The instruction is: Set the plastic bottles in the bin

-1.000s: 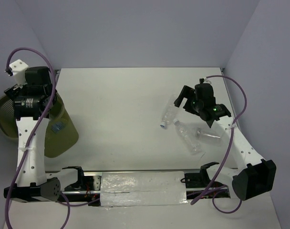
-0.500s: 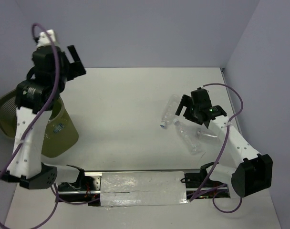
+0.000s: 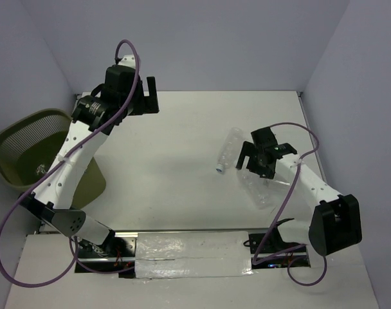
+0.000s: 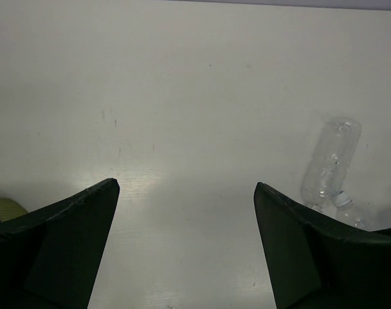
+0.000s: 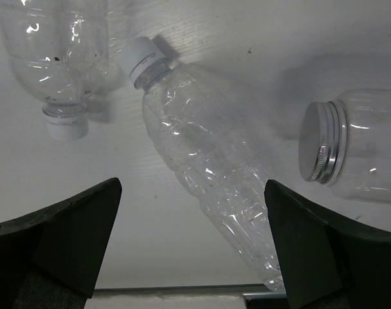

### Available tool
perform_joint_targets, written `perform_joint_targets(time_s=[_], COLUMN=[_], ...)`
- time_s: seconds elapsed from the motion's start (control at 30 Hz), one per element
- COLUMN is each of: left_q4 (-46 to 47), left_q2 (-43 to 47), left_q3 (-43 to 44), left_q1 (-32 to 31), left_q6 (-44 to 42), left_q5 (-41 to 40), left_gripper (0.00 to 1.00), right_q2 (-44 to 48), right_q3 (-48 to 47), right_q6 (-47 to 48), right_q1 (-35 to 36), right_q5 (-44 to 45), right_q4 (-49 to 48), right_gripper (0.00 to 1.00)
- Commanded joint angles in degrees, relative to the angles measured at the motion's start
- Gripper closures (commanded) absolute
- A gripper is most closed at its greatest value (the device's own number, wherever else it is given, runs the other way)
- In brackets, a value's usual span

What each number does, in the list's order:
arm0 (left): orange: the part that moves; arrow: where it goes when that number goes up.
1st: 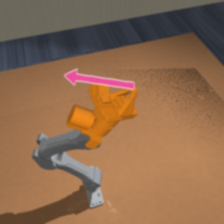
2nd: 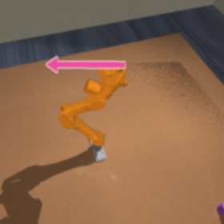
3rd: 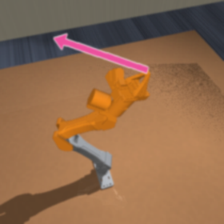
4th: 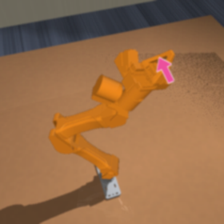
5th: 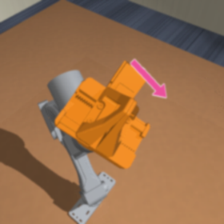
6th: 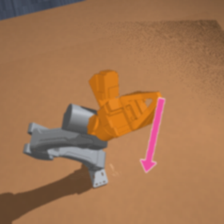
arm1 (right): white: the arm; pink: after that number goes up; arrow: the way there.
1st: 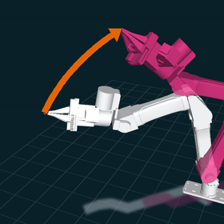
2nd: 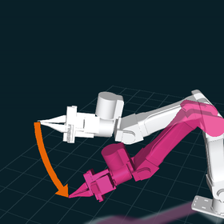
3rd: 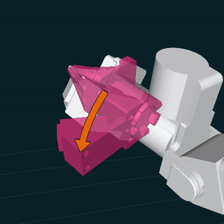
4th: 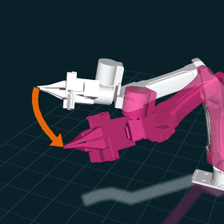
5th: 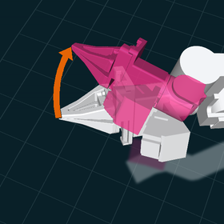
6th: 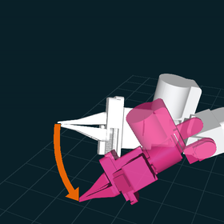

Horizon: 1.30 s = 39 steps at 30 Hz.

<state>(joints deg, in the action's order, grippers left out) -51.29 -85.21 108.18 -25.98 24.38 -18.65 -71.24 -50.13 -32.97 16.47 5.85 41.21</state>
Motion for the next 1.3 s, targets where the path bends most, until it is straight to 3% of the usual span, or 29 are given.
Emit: perform_joint_targets(time_s=[0.0, 0.27, 0.6, 0.93, 1.2, 1.27], left_q4=[3.2, 2.8, 3.5, 2.9, 1.6, 1.5], left_q2=[1.3, 0.4, 4.4, 5.8, 4.6, 4.6], left_q3=[-2.0, -2.4, -5.3, -6.8, -5.3, -5.4], left_q1=[-0.5, -0.6, -0.8, -0.8, -0.9, -0.9], left_q6=[0.8, 1.7, 1.9, 1.0, 0.0, -0.1], left_q5=[0.6, 1.7, 3.6, 3.3, 8.4, 8.9], left_gripper=[0.01, 0.01, 0.01, 0.01, 0.01, 0.01], right_q2=[-0.5, -4.5, -26.9, -32.2, -36.9, -37.9], right_q3=[0.3, -9.4, -25.6, -22.2, -24.5, -26.3], right_q6=[2.5, 0.8, -3.8, -6.2, -5.2, -4.6], right_q1=[0.7, 1.1, 0.7, 1.5, 3.4, 3.8], right_q5=[1.4, -1.5, -3.0, -5.5, -6.6, -6.5], right_q4=[0.5, -3.9, -7.0, -12.6, -14.3, -13.6], right_gripper=[0.0, 0.0, 0.0, 0.01, 0.12, 0.2])
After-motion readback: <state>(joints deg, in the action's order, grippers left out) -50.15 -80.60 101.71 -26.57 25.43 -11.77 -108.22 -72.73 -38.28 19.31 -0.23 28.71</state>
